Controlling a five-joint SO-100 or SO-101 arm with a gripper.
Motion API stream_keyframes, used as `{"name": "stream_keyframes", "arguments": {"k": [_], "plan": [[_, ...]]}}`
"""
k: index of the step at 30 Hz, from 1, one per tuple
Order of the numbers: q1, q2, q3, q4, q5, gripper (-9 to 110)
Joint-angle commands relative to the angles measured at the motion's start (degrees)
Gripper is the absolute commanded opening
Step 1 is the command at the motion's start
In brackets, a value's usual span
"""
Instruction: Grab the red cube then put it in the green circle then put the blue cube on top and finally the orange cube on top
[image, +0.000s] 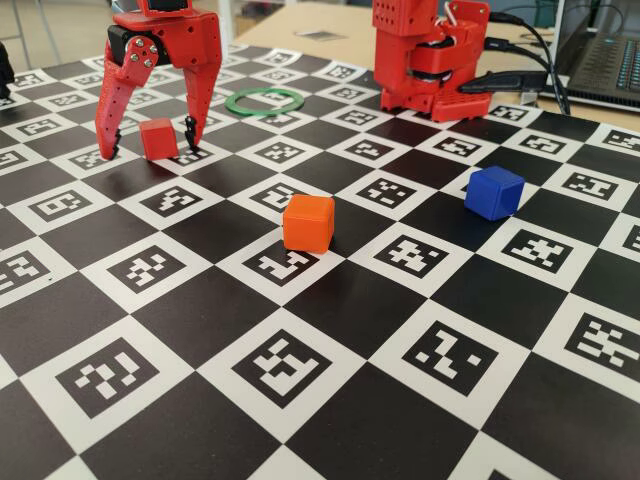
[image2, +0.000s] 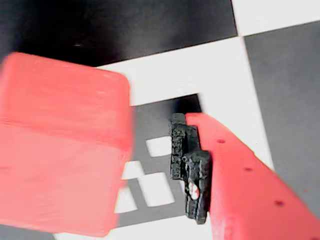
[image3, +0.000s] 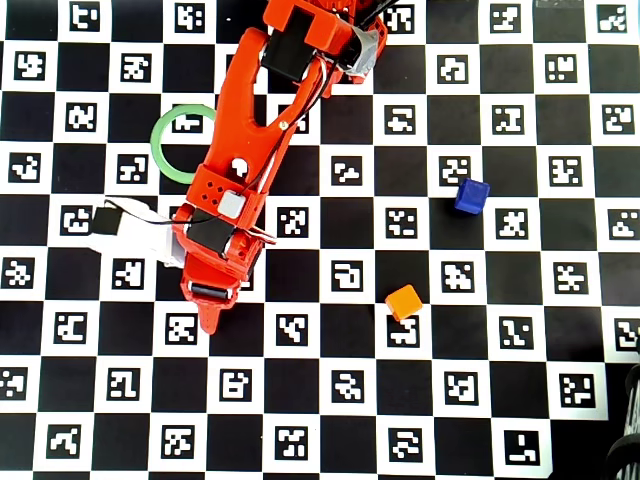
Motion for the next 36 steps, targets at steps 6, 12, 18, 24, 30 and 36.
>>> {"name": "stream_keyframes", "arguments": {"k": [6,12,18,24,30,36], "plan": [[0.4,1.7,-6.3,0.1,6.0,44],[0.2,1.7,-6.3,0.6,8.0,44],[-0.3,1.3,-6.3,0.5,8.7,44],[-0.3,1.1,-6.2,0.3,8.4,18],[-0.3,1.1,-6.2,0.4,7.6,3],[1.1,3.7,-9.3,5.2,6.9,3]]}}
